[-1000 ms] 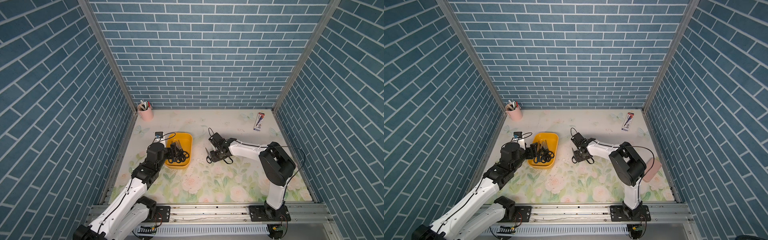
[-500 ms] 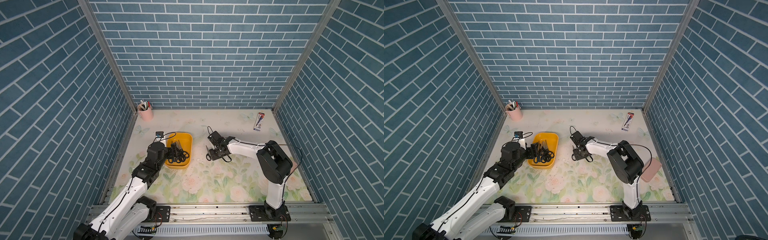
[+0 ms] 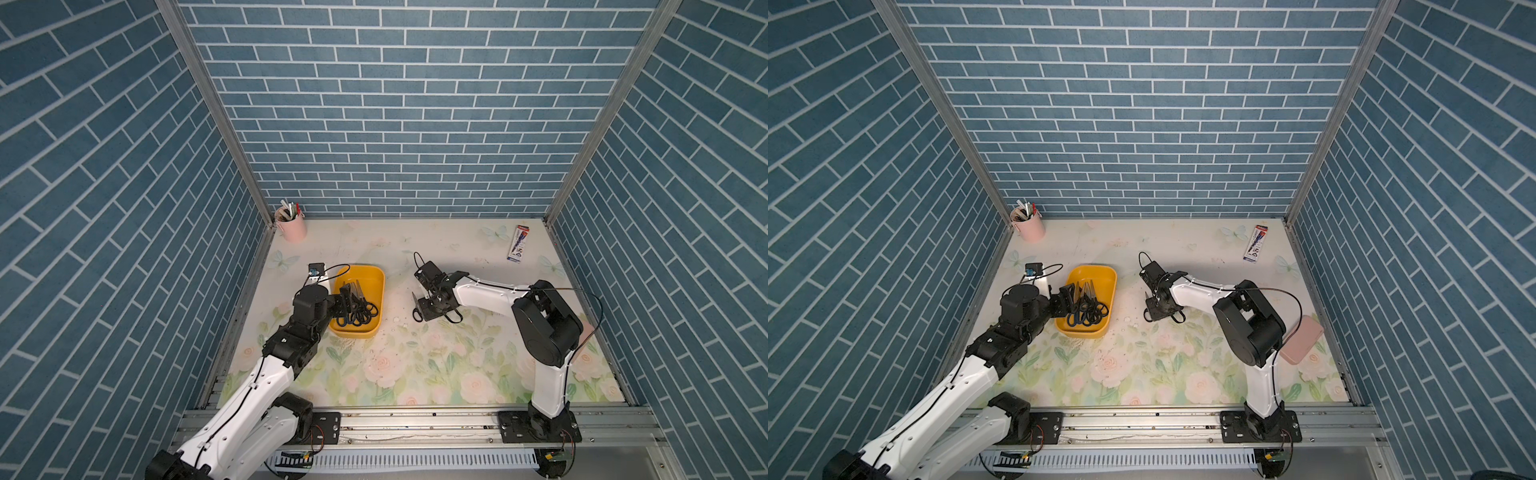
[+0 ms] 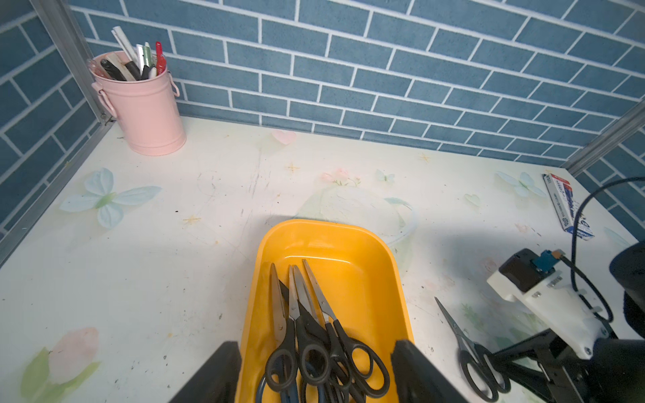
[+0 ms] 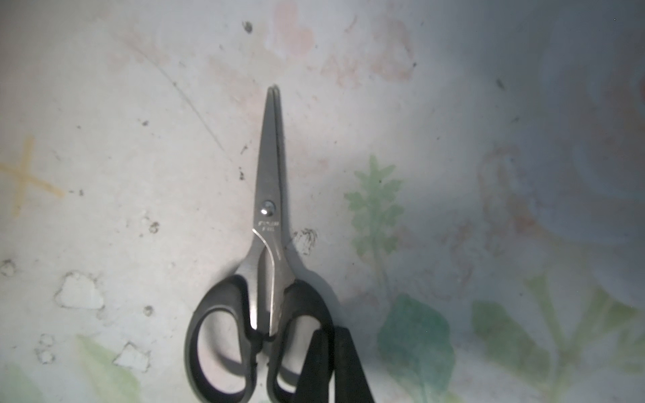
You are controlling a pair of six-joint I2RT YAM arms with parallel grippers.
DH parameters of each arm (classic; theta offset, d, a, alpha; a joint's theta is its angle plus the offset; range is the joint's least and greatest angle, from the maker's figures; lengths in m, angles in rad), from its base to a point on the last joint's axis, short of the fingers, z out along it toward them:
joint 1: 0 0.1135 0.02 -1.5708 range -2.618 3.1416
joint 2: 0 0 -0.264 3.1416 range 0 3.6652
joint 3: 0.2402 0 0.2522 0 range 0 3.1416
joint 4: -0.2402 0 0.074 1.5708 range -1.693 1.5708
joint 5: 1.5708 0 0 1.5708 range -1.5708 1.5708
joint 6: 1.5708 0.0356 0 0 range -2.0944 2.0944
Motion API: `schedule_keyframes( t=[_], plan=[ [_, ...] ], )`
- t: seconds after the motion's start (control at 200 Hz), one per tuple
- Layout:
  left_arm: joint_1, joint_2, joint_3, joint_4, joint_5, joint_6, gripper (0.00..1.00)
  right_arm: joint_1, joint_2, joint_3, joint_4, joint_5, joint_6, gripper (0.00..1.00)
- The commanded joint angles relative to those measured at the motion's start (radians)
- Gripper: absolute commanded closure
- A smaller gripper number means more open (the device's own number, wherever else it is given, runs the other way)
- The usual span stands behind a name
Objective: Put the scissors into the storage box
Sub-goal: Pick up the scissors from the center of the board, then place the scissors in the storage box.
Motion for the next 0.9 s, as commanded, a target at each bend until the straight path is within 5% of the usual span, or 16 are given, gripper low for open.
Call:
schedule_keyframes(
  t=[0.0,0.64,0.895],
  plan=[
    [0.006,-0.023,-0.015,0.016,-0.047,-0.032,0.25,0.004,0.003,0.018,-0.121,-0.014,0.007,1.0],
    [0.008,-0.019,-0.011,-0.002,-0.09,-0.061,0.25,0.024,-0.074,0.106,-0.179,-0.016,0.027,1.0],
    [0.02,-0.035,-0.018,0.005,-0.093,-0.061,0.23,0.082,-0.029,0.39,-0.293,0.007,0.01,1.0]
  ],
)
